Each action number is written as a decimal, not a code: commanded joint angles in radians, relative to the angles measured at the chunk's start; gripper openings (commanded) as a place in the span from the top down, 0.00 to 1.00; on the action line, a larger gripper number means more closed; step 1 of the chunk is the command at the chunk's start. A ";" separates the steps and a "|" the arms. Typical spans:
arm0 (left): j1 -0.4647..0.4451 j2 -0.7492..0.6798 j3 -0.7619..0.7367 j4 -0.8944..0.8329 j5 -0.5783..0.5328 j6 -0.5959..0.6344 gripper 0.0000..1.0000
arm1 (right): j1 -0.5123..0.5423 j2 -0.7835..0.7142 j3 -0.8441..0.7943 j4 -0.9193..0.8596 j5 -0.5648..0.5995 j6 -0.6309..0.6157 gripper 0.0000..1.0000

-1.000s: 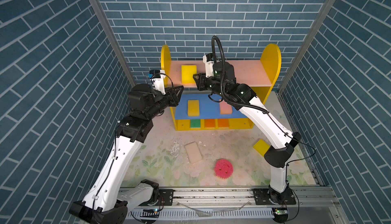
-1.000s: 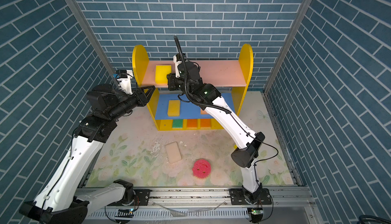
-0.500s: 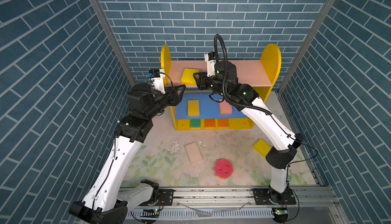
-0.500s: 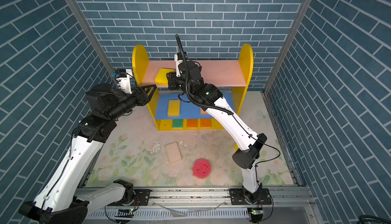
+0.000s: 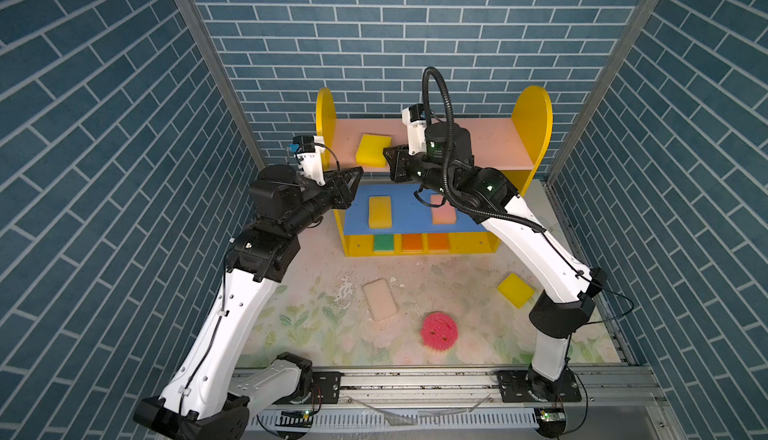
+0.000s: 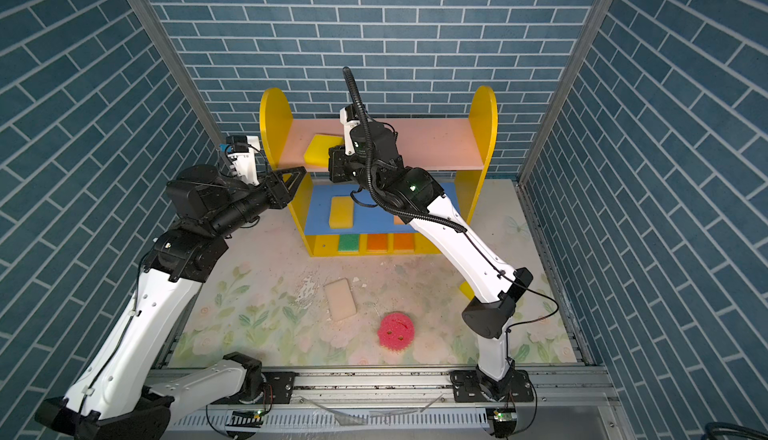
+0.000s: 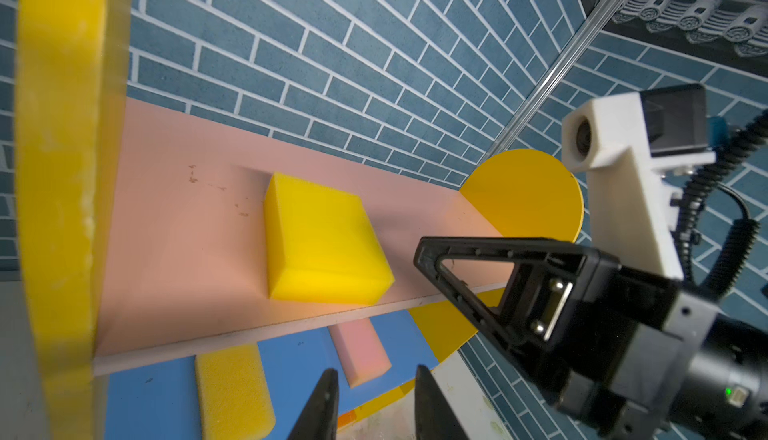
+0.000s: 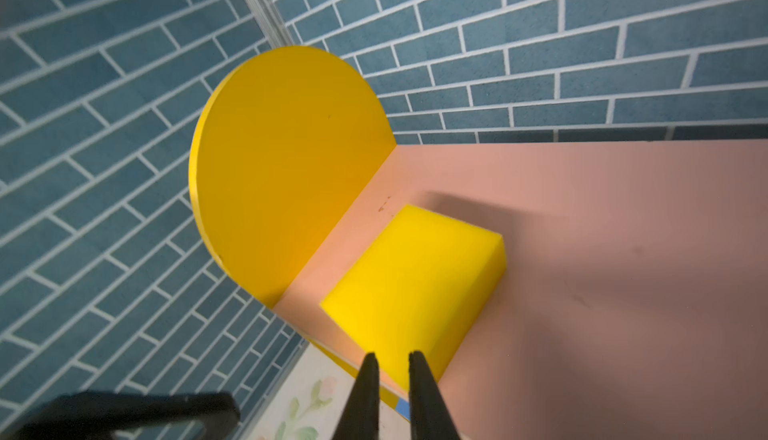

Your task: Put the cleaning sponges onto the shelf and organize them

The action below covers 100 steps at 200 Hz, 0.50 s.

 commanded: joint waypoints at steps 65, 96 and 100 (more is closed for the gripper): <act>-0.004 -0.054 -0.002 -0.009 -0.040 0.023 0.59 | 0.021 0.042 0.087 -0.144 0.010 -0.023 0.89; -0.004 -0.057 -0.009 -0.009 -0.043 0.024 0.59 | 0.008 0.048 0.087 -0.128 0.034 -0.032 0.90; -0.004 -0.058 -0.010 -0.009 -0.045 0.025 0.59 | 0.006 0.050 0.086 -0.127 0.033 -0.031 0.90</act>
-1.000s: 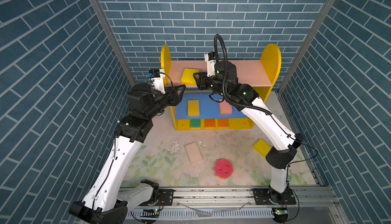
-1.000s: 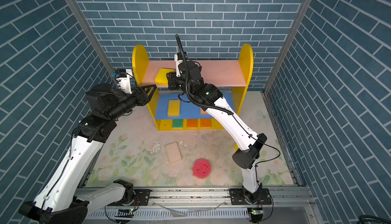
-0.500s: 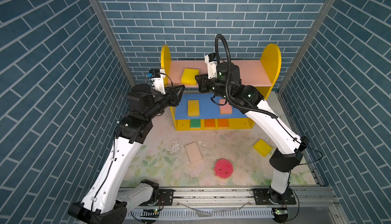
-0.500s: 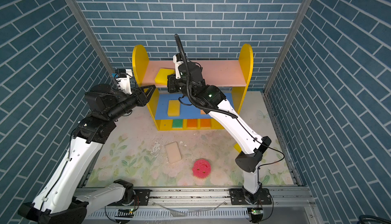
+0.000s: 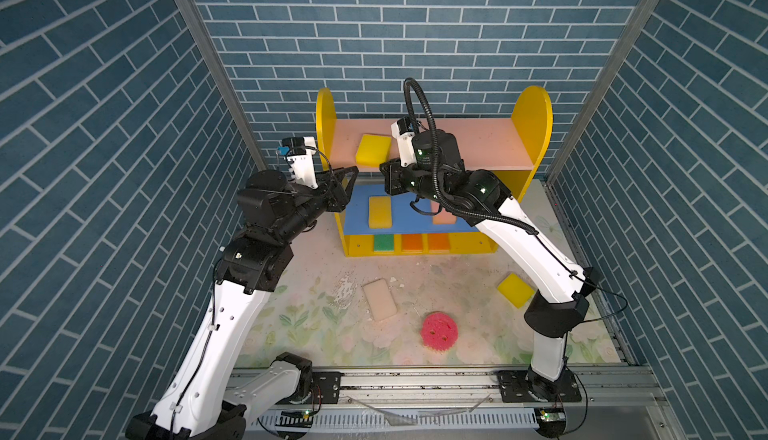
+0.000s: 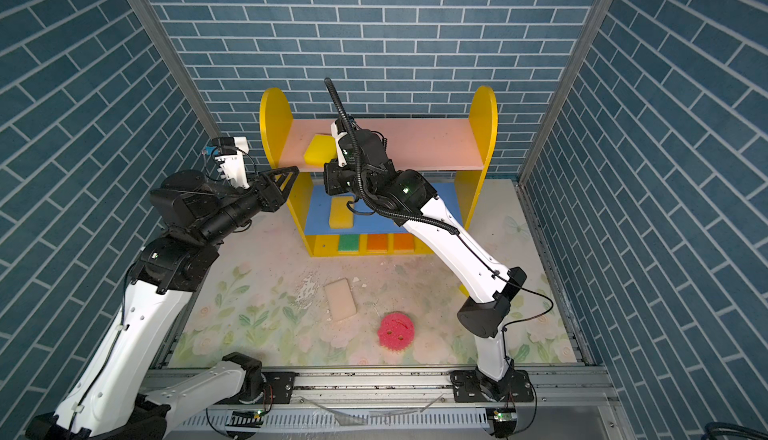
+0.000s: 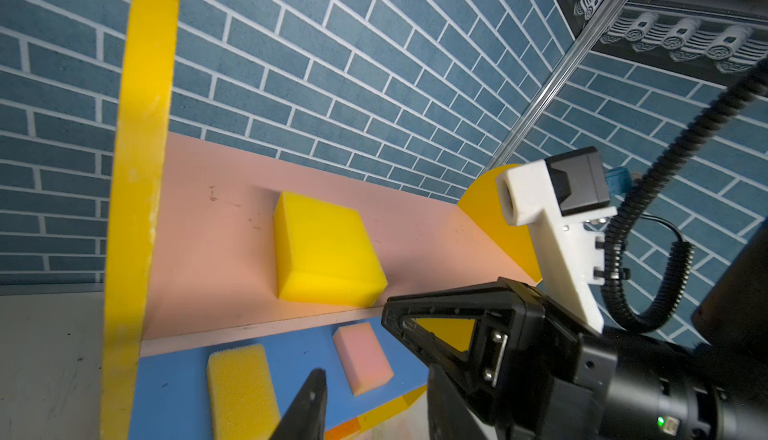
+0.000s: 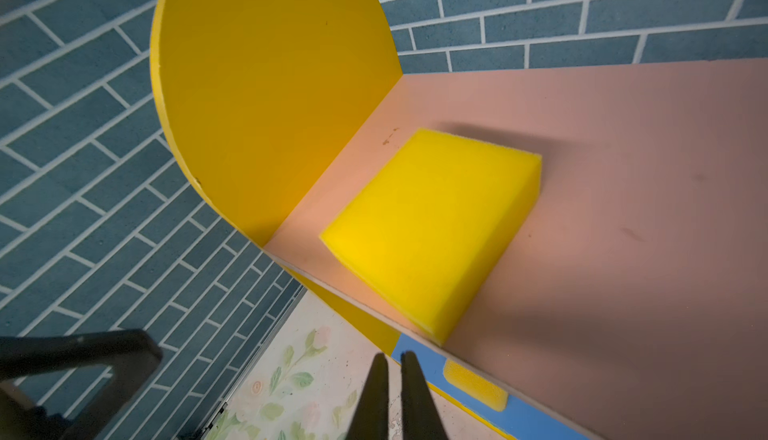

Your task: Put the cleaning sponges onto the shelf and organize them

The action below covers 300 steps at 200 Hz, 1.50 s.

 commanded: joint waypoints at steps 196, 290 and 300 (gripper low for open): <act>-0.004 -0.017 -0.031 0.007 -0.013 0.016 0.58 | -0.045 0.007 0.025 0.040 -0.002 -0.010 0.89; -0.004 -0.022 -0.025 -0.008 -0.019 0.025 0.57 | -0.064 0.059 0.082 0.040 0.003 -0.003 0.89; -0.004 -0.023 -0.026 -0.008 -0.020 0.025 0.57 | -0.068 0.061 0.082 0.041 0.000 0.000 0.89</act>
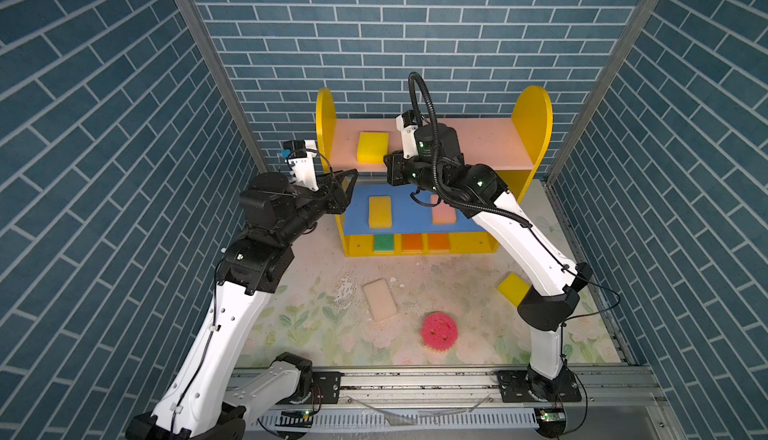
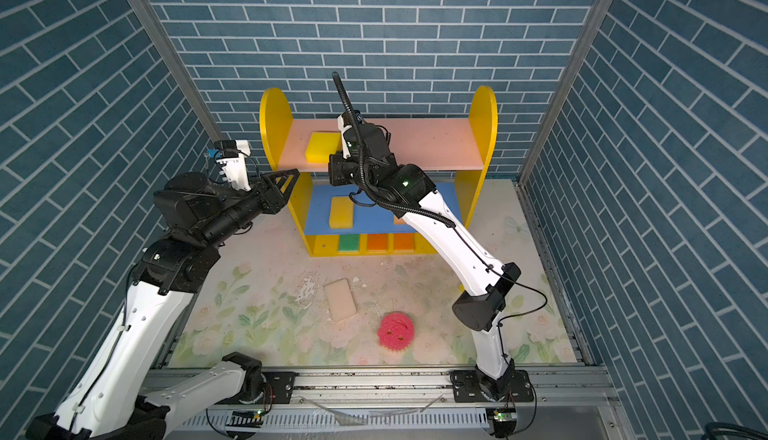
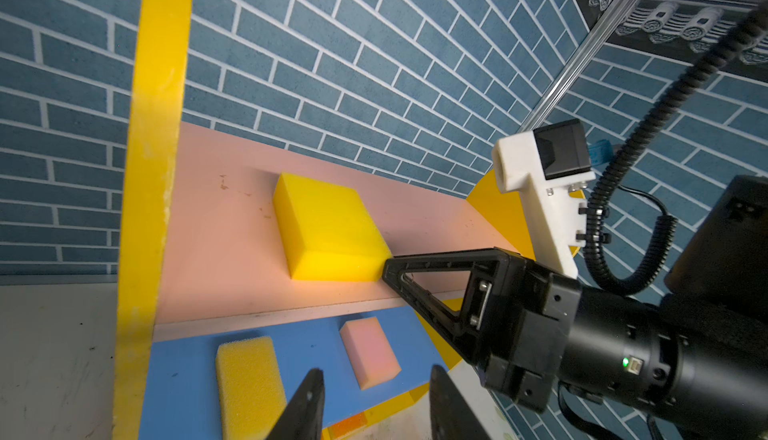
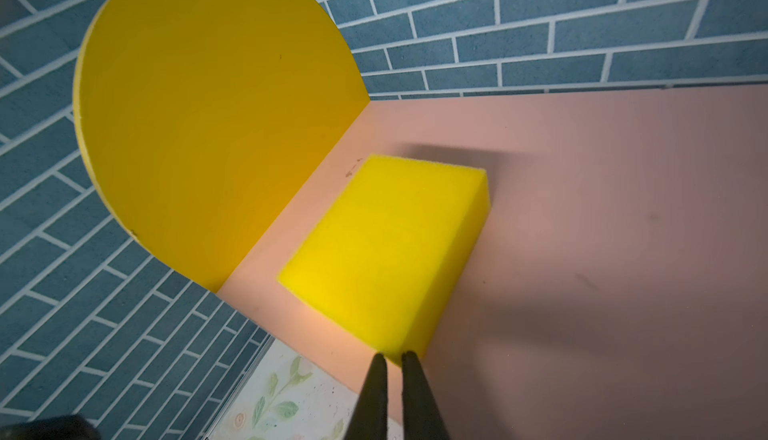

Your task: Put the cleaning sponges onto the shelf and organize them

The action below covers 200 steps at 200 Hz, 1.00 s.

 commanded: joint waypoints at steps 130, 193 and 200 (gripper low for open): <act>-0.004 -0.011 -0.003 -0.004 -0.007 0.015 0.57 | -0.011 -0.069 -0.081 0.063 0.007 0.005 0.90; -0.004 -0.013 -0.012 0.001 -0.007 0.015 0.55 | -0.026 -0.088 -0.107 0.069 0.058 -0.014 0.89; -0.004 -0.016 -0.012 -0.001 -0.008 0.017 0.55 | -0.026 -0.090 -0.107 0.067 0.055 -0.014 0.89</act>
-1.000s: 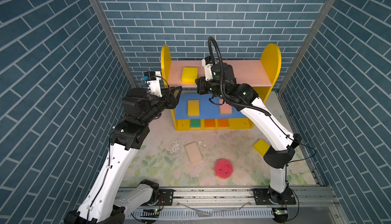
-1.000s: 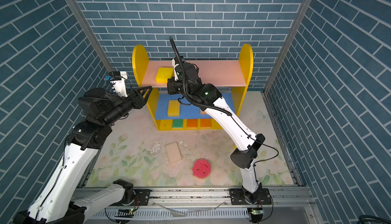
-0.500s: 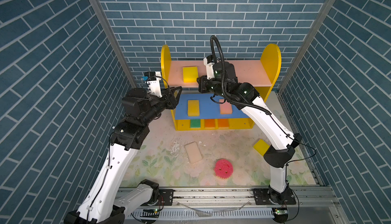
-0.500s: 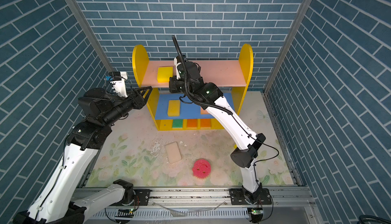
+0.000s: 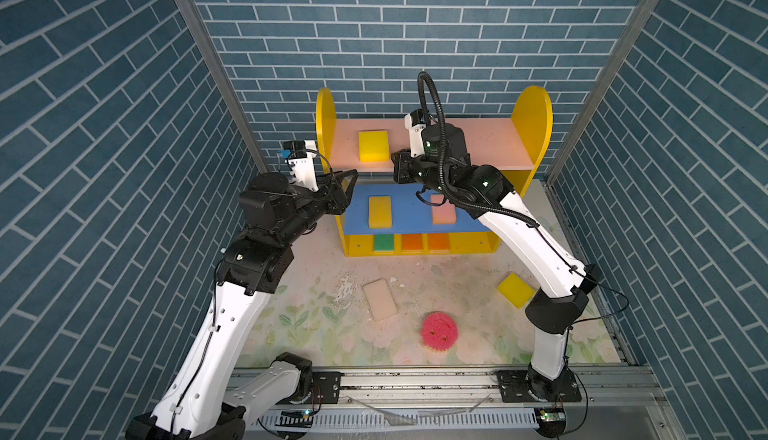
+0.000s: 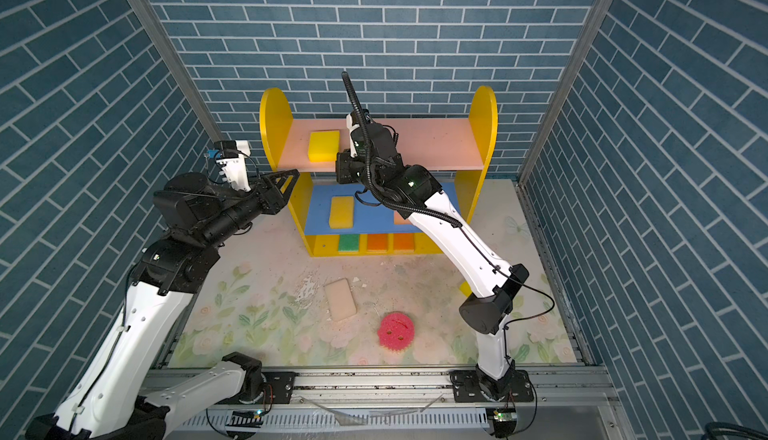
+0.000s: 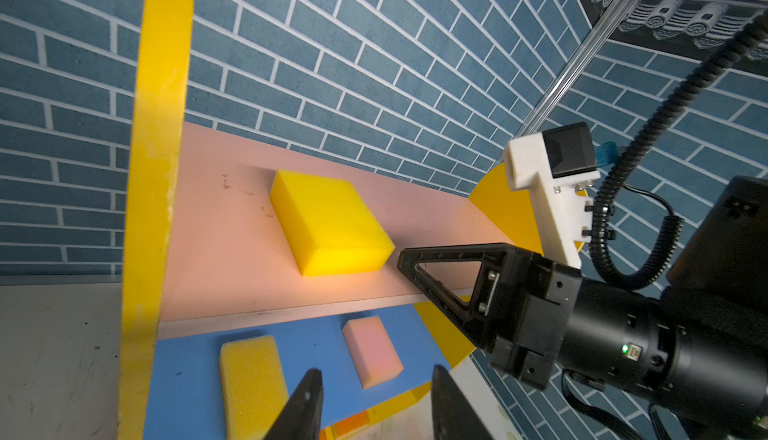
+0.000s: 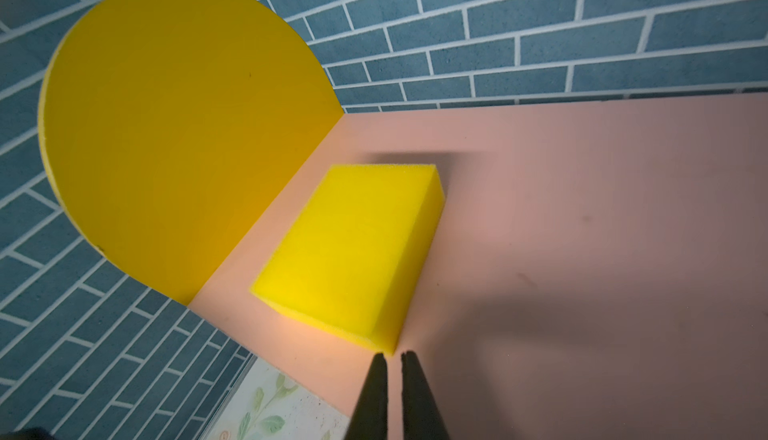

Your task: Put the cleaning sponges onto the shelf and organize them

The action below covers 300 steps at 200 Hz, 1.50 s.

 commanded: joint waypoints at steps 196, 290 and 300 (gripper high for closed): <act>0.000 -0.484 -0.486 -0.371 -0.297 0.111 0.24 | 0.347 -0.462 -1.236 0.325 0.086 0.263 0.62; 0.005 -0.495 -0.674 -0.341 -0.291 0.060 0.21 | 0.350 -0.189 -1.339 0.453 -0.128 0.353 0.61; 0.006 -0.492 -0.679 -0.337 -0.289 0.059 0.21 | 0.350 -0.158 -1.318 0.472 -0.148 0.346 0.61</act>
